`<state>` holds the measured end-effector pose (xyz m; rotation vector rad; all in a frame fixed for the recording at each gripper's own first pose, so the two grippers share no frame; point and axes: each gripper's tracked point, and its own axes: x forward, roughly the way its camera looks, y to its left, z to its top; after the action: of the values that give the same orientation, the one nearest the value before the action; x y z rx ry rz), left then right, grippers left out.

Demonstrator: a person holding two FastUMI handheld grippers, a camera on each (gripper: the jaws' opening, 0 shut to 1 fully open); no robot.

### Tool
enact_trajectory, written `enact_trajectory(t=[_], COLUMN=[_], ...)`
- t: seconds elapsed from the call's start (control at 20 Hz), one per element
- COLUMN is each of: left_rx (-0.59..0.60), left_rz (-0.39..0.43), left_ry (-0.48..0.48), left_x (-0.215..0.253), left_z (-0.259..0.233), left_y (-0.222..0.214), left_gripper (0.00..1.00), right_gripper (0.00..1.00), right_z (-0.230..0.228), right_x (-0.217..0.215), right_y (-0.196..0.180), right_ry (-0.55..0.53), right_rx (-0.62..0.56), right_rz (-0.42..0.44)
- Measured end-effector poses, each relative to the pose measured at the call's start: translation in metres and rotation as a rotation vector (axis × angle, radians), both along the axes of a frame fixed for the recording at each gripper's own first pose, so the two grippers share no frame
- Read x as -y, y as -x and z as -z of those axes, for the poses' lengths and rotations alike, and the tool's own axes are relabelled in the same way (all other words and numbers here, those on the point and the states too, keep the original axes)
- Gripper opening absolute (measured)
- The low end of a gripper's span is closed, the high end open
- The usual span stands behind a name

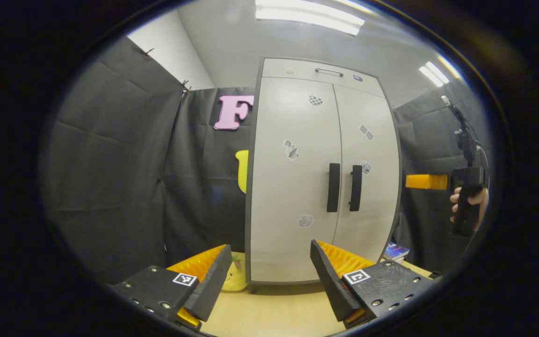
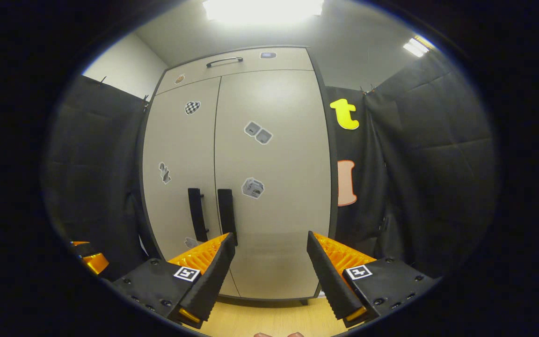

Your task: Open the right door of the double-door shoe cabinet with the right hand, and open the left door with the left hand.

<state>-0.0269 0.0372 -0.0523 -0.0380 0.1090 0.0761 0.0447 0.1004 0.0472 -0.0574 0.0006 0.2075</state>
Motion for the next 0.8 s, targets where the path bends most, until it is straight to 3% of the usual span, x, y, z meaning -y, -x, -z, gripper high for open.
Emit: enact_trajectory(t=[0.1, 0.15, 0.2, 0.25, 0.6, 0.65, 0.7, 0.8], left_rx=[-0.009, -0.015, -0.015, -0.012, -0.042, -0.045, -0.049, -0.057], left_rz=[0.000, -0.004, -0.017, -0.026, -0.051, -0.052, -0.053, -0.054], left_ry=[-0.005, -0.007, -0.012, -0.012, -0.015, -0.018, -0.021, -0.024], left_x=[-0.002, -0.004, -0.007, -0.011, -0.024, -0.026, -0.027, -0.027], left_z=[0.005, 0.007, 0.008, 0.007, 0.018, 0.019, 0.021, 0.024], left_y=[0.004, 0.006, 0.008, 0.011, 0.015, 0.014, 0.013, 0.013], left_gripper=[0.97, 0.99, 0.97, 0.97, 0.97, 0.97, 0.97, 0.99], right_gripper=[0.92, 0.97, 0.92, 0.97, 0.97, 0.92, 0.97, 0.97], right_z=[-0.008, -0.011, -0.013, -0.015, -0.003, 0.000, 0.002, 0.007], right_x=[-0.012, -0.017, -0.023, -0.029, -0.065, -0.068, -0.071, -0.075], right_y=[-0.007, -0.012, -0.017, -0.022, -0.057, -0.063, -0.069, -0.081], right_ry=[-0.002, 0.001, 0.005, 0.010, 0.009, 0.009, 0.010, 0.013], right_rx=[0.012, 0.015, 0.014, 0.013, -0.033, -0.038, -0.041, -0.051], right_rz=[-0.018, -0.023, -0.028, -0.034, -0.066, -0.062, -0.059, -0.051])
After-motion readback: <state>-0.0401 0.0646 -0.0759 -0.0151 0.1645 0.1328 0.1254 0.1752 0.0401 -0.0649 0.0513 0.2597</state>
